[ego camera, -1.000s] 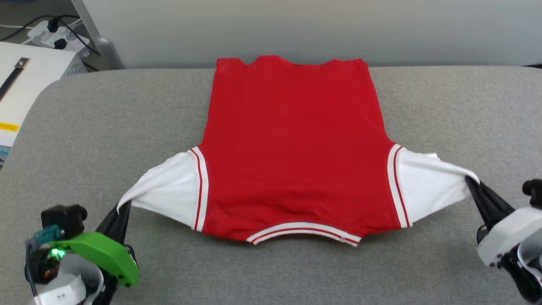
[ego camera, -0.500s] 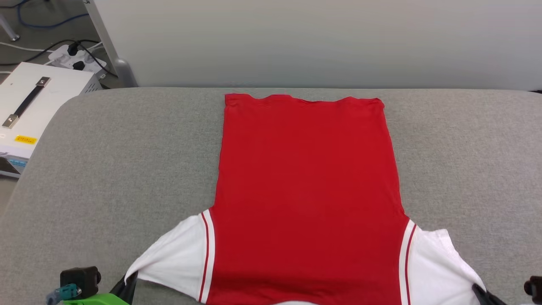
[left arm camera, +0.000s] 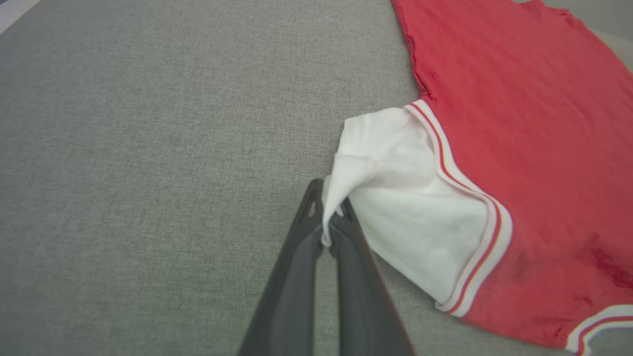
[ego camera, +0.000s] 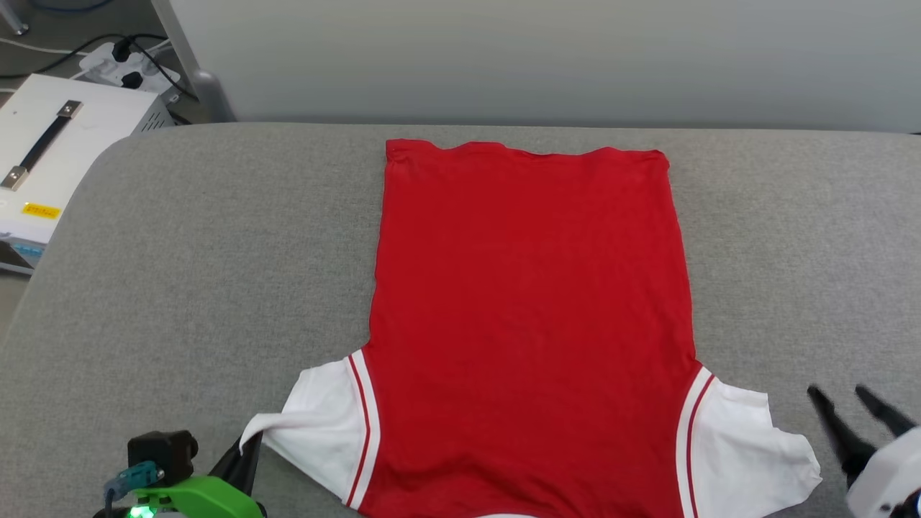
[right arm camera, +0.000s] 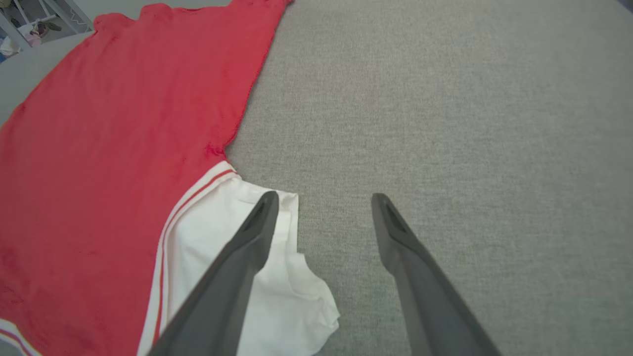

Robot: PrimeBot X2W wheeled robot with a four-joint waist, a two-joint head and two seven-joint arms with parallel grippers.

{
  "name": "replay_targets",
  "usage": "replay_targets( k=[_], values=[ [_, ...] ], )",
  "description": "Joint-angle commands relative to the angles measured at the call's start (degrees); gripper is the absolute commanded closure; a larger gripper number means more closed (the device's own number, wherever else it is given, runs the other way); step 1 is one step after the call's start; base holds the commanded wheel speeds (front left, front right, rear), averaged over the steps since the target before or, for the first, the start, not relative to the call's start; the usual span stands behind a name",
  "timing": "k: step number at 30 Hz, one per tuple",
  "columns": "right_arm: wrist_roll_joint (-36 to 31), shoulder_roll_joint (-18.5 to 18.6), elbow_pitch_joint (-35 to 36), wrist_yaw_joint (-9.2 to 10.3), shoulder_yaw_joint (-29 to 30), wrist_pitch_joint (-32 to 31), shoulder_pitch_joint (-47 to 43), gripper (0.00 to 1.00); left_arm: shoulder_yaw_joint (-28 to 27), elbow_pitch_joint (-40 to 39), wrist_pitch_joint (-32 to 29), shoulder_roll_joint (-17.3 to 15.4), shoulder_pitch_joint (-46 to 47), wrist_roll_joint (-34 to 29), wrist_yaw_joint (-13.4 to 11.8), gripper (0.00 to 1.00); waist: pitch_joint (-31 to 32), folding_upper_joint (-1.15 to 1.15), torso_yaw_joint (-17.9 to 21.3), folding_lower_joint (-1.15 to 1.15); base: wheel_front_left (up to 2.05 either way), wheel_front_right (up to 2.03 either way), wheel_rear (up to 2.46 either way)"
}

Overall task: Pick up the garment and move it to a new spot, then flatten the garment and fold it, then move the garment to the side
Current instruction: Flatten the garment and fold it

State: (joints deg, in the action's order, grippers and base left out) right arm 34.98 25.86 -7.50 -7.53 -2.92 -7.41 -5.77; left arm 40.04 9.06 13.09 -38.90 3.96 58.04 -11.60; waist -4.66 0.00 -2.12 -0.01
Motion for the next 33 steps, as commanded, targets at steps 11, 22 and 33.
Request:
replay_targets(
  k=[11, 22, 33],
  values=[
    [-4.75, 6.64, 5.23, 0.04, 5.70, -10.09, 29.45, 0.00, -0.55, -6.94, 1.42, 2.43, 8.26, -8.24, -2.70, 1.00, -11.80, 0.00, -5.65, 0.01, 0.00, 0.00, 0.00],
    [-4.17, 8.62, -14.95, 0.04, -6.39, -47.26, 65.30, 0.00, -1.28, -13.12, 1.83, 7.58, 14.37, -14.66, -3.50, 1.00, -25.25, 0.00, -12.45, 0.01, 0.00, 0.00, 0.00],
    [-8.81, 6.22, -27.74, 0.04, -7.66, -48.19, 73.03, 0.00, -2.25, -13.84, 1.89, 11.34, 17.07, -18.28, -1.64, 1.00, -30.93, 0.00, -16.03, 0.01, 0.00, 0.00, 0.00]
  ],
)
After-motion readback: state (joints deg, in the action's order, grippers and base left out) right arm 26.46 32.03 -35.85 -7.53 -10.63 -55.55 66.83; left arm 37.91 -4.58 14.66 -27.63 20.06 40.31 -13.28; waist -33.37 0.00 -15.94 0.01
